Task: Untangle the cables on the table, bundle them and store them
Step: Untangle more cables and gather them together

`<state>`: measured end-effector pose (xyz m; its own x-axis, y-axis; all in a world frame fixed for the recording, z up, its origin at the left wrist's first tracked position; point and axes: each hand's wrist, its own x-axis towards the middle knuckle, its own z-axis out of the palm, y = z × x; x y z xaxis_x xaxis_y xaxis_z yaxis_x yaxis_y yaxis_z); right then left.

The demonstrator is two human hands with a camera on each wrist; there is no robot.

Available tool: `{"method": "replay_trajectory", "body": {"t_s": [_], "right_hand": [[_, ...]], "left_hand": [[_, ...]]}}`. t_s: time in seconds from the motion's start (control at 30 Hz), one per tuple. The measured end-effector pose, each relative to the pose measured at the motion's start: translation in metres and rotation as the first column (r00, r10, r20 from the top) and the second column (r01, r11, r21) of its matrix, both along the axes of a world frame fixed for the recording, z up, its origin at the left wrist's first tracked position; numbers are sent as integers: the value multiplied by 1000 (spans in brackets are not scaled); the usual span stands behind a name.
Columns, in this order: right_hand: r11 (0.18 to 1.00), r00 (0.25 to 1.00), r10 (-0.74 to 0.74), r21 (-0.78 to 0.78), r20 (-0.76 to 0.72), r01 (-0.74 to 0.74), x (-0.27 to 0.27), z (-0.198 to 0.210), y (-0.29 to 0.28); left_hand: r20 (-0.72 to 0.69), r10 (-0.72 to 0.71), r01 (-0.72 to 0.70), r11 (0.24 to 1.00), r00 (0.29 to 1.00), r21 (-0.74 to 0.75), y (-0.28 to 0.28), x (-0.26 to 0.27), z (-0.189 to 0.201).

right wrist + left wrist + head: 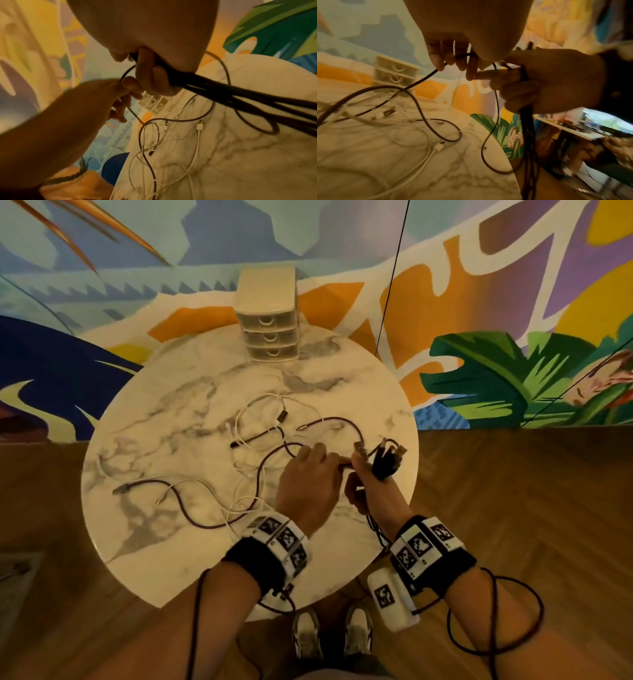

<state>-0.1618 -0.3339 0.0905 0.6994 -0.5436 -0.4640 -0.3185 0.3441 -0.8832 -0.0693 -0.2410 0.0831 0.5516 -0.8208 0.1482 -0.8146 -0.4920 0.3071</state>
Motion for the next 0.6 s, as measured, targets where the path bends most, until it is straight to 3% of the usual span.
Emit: {"method": "replay_trajectory", "body": {"t_s": [0.07, 0.13, 0.2, 0.27, 0.47, 0.6], "right_hand": [[998, 998, -59, 36, 11, 59, 5, 2, 3], [996, 995, -89, 31, 45, 88, 6, 2, -1], [996, 993, -90, -6, 80, 91, 4, 2, -6], [991, 985, -129, -8, 115, 130, 0, 4, -12], [932, 922, -355, -16, 156, 361, -12, 11, -32], [880, 859, -466, 11, 213, 474, -20, 18, -50]], "left_hand": [[-7, -57, 56, 998, 998, -19, 0, -13, 0], [-171, -22, 12, 998, 985, -62, 5, -17, -15], [-383, 70, -90, 995, 921, -35, 20, -10, -40], [-481, 123, -124, 992, 868, 30, 38, 8, -58], [-413, 310, -339, 941, 857, 2, 39, 99, -44], [-407, 261, -197, 961, 875, 193, 52, 103, -60]]}}
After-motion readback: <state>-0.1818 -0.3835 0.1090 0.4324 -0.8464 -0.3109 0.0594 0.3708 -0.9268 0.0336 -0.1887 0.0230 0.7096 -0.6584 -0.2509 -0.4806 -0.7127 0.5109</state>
